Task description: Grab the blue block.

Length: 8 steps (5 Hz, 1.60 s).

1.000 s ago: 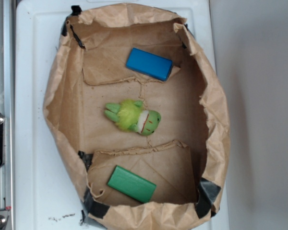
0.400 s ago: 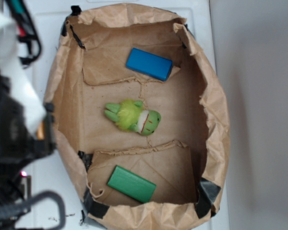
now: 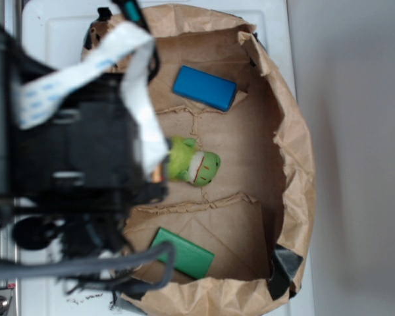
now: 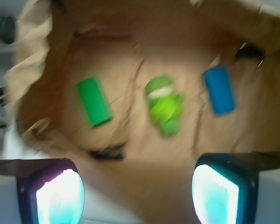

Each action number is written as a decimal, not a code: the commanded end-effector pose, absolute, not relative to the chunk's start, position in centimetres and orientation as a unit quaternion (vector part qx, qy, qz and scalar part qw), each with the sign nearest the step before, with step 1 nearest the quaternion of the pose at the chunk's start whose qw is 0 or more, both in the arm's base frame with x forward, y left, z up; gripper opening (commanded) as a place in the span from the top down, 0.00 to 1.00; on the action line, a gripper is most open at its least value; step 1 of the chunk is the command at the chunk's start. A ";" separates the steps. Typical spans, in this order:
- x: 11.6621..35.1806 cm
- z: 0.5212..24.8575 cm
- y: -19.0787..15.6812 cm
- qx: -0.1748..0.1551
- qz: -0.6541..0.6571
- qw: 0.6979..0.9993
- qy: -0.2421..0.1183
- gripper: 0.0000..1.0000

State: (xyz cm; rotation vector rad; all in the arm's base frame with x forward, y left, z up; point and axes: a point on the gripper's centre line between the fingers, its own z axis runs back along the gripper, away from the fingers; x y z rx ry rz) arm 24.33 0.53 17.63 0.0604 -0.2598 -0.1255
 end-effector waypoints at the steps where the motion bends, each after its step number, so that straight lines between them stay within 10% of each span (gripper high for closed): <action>1: 25.1 19.8 1.0 0.039 -0.063 0.984 -0.164 0.00; 3: 25.1 19.8 1.0 0.039 -0.063 0.984 -0.164 0.00; 8: 30.6 11.2 8.5 0.087 -0.144 0.976 -0.138 0.00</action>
